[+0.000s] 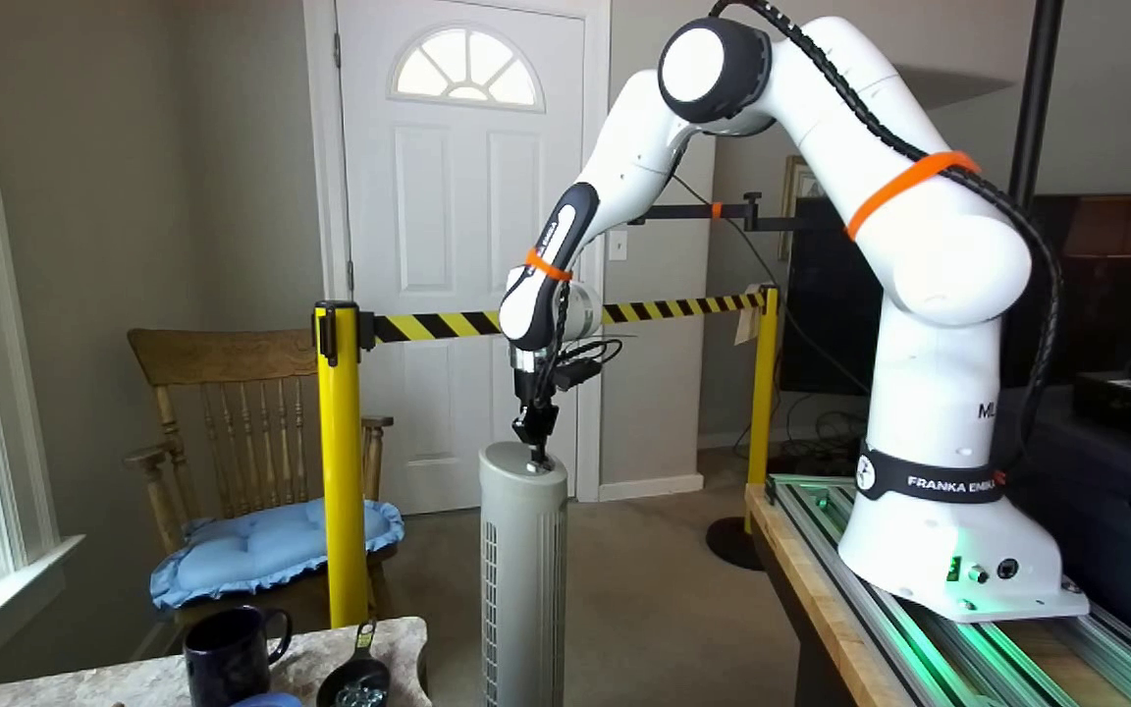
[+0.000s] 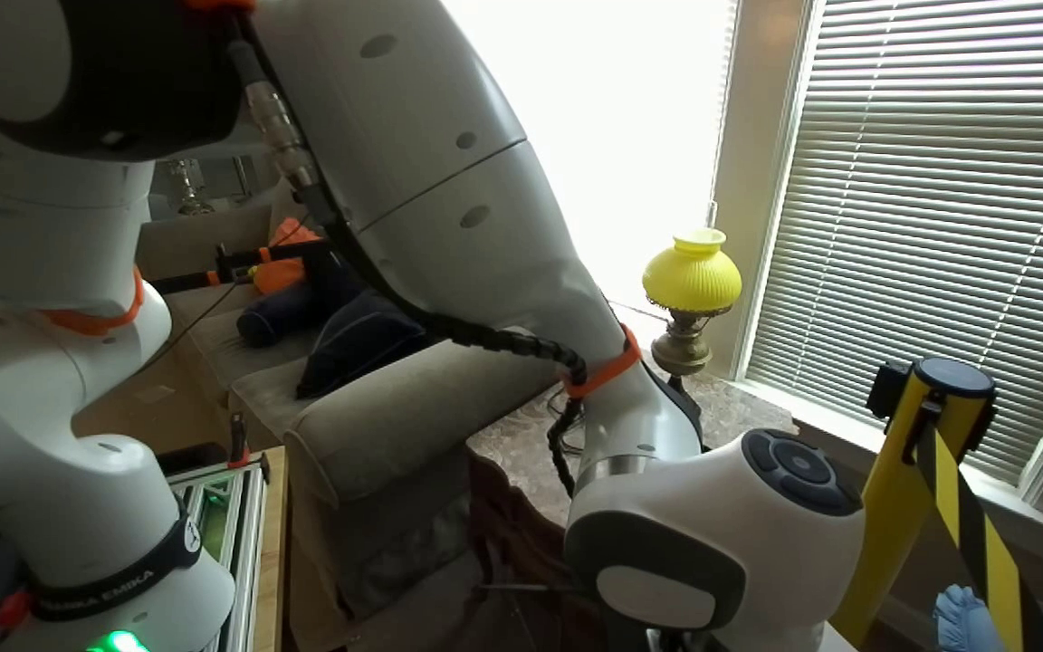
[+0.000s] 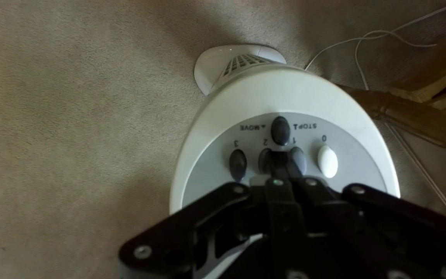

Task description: Press a button on the white object

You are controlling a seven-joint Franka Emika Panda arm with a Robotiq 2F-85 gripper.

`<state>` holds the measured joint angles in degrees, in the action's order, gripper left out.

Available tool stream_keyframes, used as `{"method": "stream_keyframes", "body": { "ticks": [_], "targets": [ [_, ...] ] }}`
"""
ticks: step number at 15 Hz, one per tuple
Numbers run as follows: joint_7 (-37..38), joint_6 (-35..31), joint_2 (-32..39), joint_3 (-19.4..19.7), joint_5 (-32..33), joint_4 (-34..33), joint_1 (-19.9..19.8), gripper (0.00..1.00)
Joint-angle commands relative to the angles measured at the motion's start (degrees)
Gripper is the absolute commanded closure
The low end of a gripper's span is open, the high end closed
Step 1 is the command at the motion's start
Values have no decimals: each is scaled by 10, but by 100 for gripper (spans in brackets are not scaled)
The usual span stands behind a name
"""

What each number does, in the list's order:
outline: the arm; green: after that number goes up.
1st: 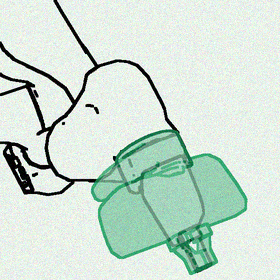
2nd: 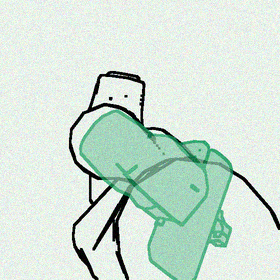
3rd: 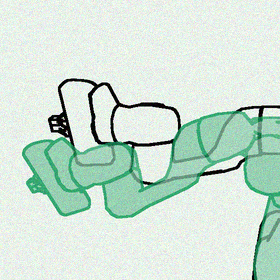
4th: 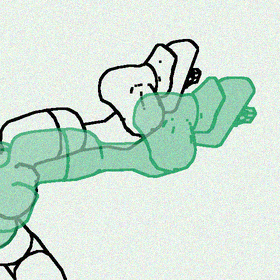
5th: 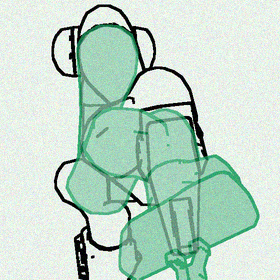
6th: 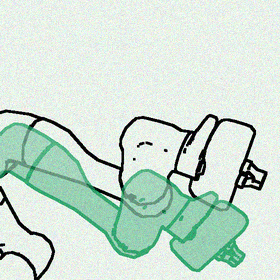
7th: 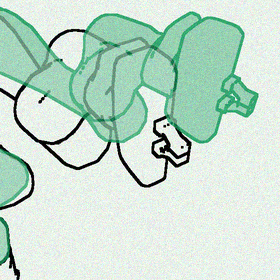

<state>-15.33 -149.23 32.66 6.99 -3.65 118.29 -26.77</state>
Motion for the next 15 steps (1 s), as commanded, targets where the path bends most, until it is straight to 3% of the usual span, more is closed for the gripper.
{"method": "stream_keyframes", "body": {
  "ticks": [1, 4, 7, 12, 15],
  "targets": [
    [-12, -8, 68, -1, -2, -24, 6, 100],
    [11, -30, 70, 27, 32, -27, 32, 100],
    [-8, -7, -4, 27, 36, 14, 32, 100],
    [-9, 116, -109, 43, 52, 72, 42, 100],
    [10, 144, -154, 62, 70, 86, 54, 100]
  ]
}}
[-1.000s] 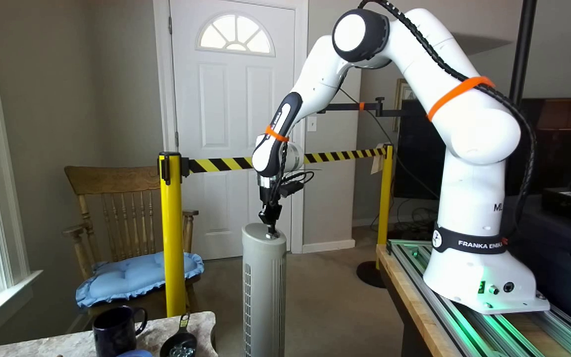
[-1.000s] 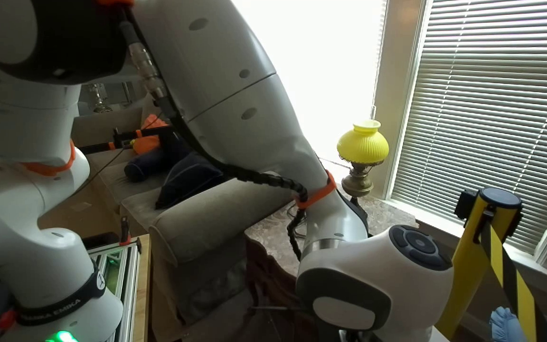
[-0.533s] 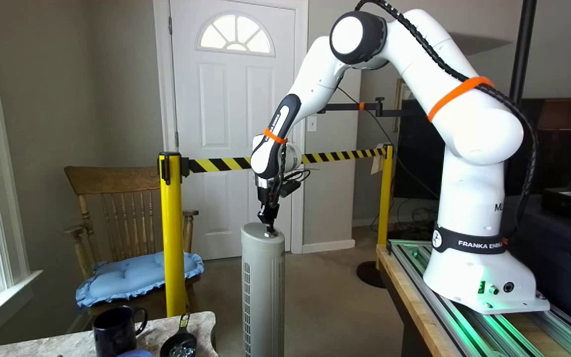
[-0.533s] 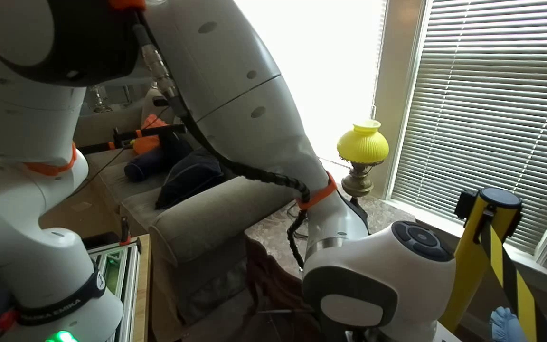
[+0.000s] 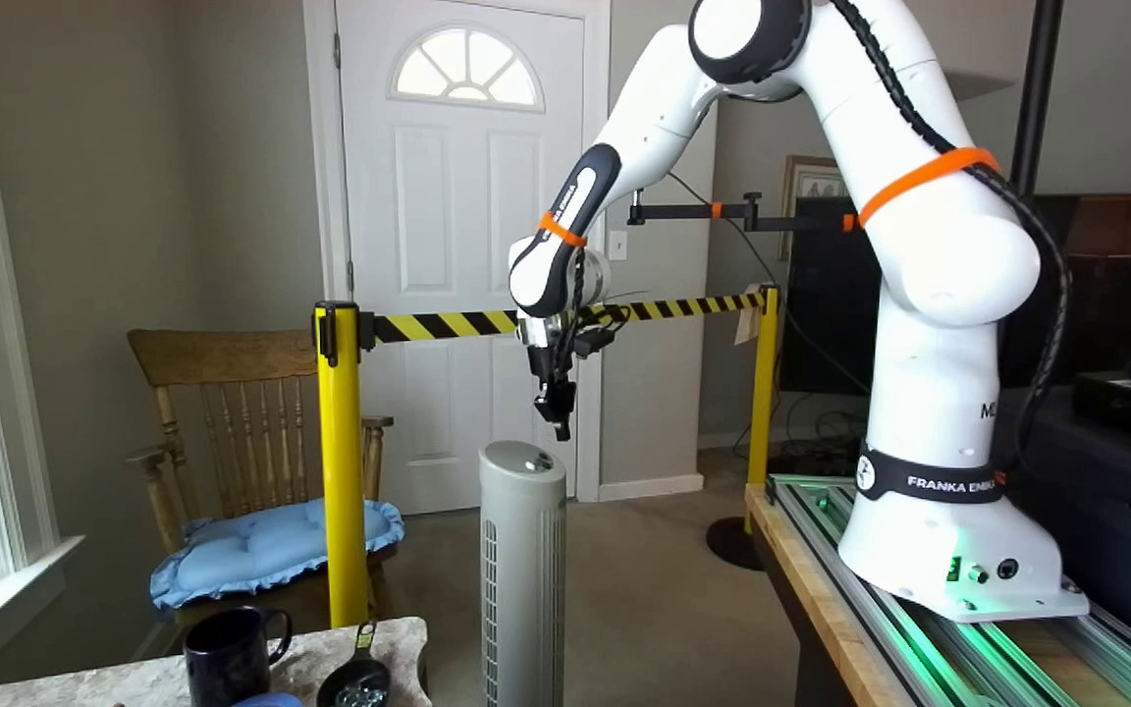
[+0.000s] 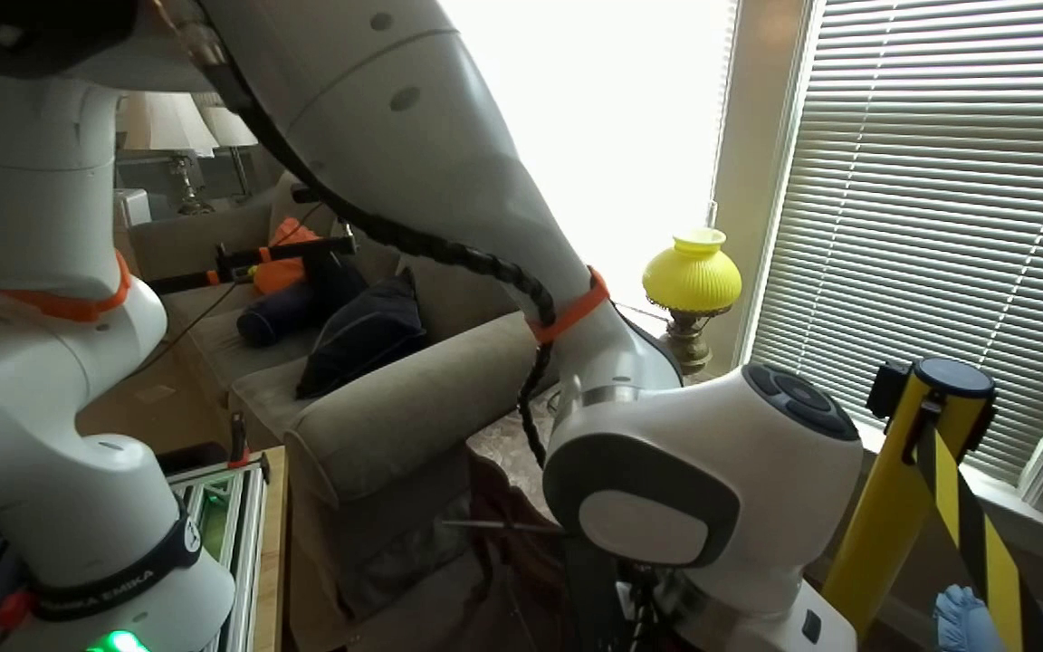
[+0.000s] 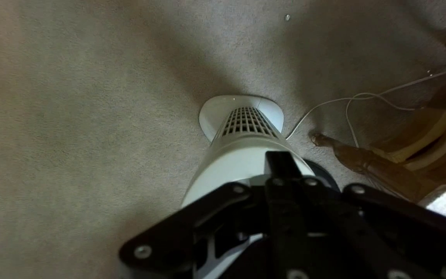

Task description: Press a button on the white object

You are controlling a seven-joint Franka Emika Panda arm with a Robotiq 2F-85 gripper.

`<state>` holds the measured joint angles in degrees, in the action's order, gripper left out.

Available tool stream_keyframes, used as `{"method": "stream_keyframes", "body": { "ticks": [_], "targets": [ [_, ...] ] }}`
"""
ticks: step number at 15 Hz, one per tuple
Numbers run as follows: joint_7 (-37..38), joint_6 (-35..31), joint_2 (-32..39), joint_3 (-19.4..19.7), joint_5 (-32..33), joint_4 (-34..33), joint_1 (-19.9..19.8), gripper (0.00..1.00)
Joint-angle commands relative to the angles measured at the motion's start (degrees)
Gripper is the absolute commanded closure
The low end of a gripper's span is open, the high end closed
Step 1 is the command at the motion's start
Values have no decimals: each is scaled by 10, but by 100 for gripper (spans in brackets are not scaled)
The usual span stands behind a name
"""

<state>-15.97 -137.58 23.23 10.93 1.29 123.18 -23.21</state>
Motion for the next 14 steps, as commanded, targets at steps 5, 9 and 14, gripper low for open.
{"method": "stream_keyframes", "body": {
  "ticks": [5, 9, 14],
  "targets": [
    [27, 62, -122, 42, 54, 45, 30, 66],
    [39, 125, -182, 43, 55, 45, 37, 36],
    [51, 138, -246, 45, 75, 45, 44, 1]
  ]
}}
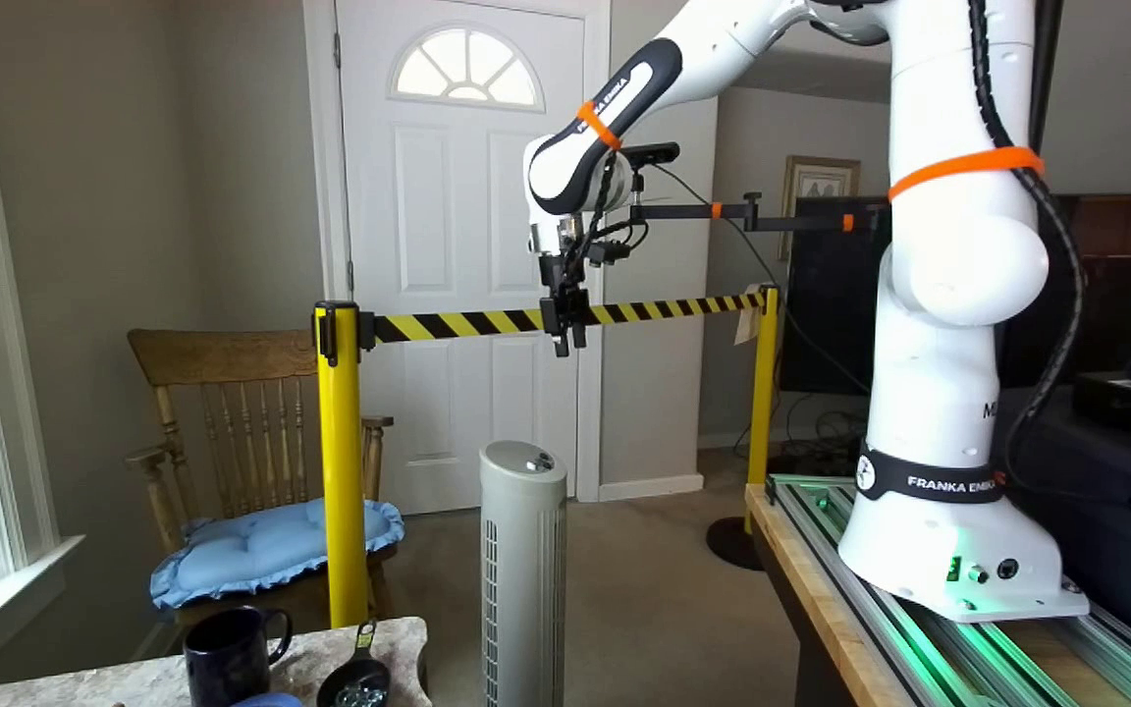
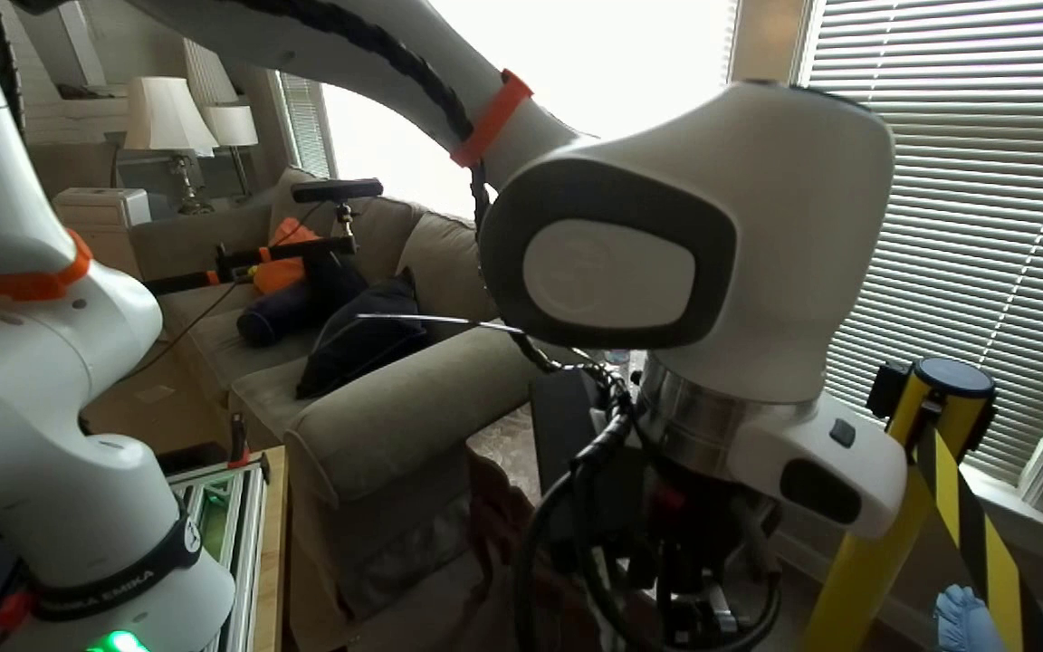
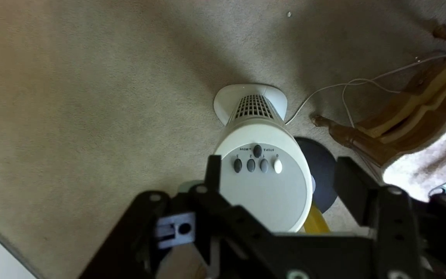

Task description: Press a button on the white object

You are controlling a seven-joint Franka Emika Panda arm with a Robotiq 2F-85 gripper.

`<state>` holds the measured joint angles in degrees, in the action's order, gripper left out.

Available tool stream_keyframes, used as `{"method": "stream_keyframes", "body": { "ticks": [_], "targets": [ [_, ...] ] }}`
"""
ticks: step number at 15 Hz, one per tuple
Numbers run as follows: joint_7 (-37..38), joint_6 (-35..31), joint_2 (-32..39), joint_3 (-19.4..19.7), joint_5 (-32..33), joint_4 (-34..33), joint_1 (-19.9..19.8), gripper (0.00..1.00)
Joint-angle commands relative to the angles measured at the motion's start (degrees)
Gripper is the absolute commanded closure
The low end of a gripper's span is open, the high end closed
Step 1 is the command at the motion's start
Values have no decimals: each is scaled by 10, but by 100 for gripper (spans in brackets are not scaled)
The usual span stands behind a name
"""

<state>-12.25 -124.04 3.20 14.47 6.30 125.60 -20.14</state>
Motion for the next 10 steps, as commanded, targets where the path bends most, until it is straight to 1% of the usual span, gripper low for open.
{"method": "stream_keyframes", "body": {
  "ticks": [1, 3, 4, 5, 10],
  "targets": [
    [17, -12, -54, 9, 33, 25, 14, 0],
    [27, -45, -66, 7, 66, 36, 15, 0],
    [33, -66, -67, 6, 72, 42, 16, 0],
    [10, -26, -49, 10, 45, 9, 15, 0],
    [11, -30, -50, 11, 46, 10, 16, 0]
  ]
}}
